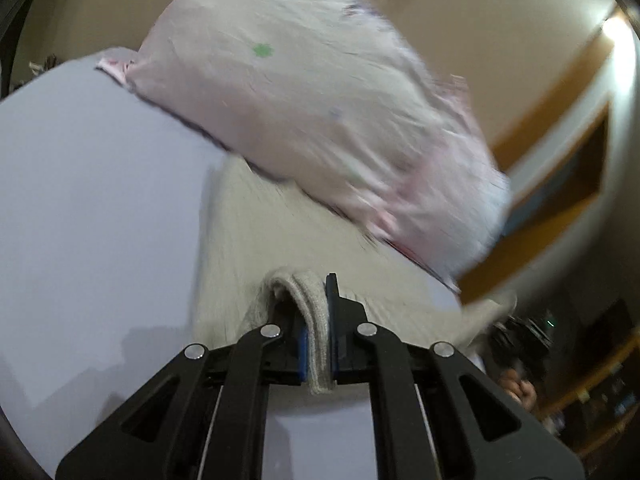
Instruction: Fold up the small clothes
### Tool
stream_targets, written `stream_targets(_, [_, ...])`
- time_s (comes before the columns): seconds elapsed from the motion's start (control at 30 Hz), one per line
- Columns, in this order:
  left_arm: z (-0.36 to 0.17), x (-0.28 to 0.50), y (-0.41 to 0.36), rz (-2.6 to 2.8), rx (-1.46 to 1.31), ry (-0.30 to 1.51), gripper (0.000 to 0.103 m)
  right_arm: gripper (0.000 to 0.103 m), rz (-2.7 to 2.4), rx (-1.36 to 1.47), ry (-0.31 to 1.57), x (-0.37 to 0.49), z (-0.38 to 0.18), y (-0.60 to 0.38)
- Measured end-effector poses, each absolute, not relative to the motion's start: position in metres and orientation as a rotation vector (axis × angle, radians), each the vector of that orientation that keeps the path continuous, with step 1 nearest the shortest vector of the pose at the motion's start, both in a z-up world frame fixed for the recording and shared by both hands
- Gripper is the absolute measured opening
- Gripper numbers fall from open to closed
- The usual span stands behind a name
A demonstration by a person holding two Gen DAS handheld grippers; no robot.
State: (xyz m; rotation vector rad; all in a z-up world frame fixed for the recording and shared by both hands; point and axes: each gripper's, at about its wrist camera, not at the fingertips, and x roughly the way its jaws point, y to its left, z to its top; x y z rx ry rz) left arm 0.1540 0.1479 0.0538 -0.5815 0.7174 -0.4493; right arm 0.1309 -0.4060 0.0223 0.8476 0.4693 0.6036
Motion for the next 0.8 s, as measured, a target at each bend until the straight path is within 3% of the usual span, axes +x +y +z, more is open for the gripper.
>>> stream_targets(0.17, [0.021, 0.259, 0.123, -0.322, -0.542, 0.838, 0.007, 0.007, 0.364, 1.015, 0.589, 0.235, -0.028, -0.421])
stream_targets(0.33, [0.007, 0.289, 0.126, -0.318, -0.558, 0.866, 0.007, 0.008, 0.317, 1.134, 0.586, 0.267, -0.051, -0.426])
stream_targets(0.4, [0.01, 0.294, 0.132, -0.358, -0.608, 0.849, 0.007, 0.012, 0.29, 1.154, 0.585, 0.279, -0.049, -0.424])
stream_targets(0.43, [0.012, 0.295, 0.136, -0.368, -0.631, 0.844, 0.01, 0.02, 0.275, 1.161, 0.592, 0.288, -0.05, -0.421])
stream_targets(0.5, [0.02, 0.293, 0.146, -0.385, -0.678, 0.817, 0.033, 0.028, 0.248, 1.135, 0.596, 0.296, -0.049, -0.415])
stream_targets(0.53, [0.028, 0.288, 0.151, -0.359, -0.67, 0.786, 0.069, 0.039, 0.248, 1.11, 0.591, 0.296, -0.045, -0.412])
stream_targets(0.57, [0.035, 0.279, 0.157, -0.315, -0.649, 0.751, 0.099, 0.057, 0.252, 1.098, 0.582, 0.297, -0.041, -0.41])
stream_targets(0.6, [0.041, 0.27, 0.163, -0.285, -0.634, 0.713, 0.101, 0.077, 0.242, 1.075, 0.565, 0.292, -0.039, -0.411])
stream_targets(0.67, [0.044, 0.258, 0.168, -0.295, -0.626, 0.709, 0.101, 0.09, 0.195, 1.026, 0.516, 0.279, -0.028, -0.414])
stream_targets(0.8, [0.026, 0.238, 0.163, -0.321, -0.585, 0.823, 0.1, 0.094, 0.195, 0.948, 0.506, 0.261, -0.017, -0.417])
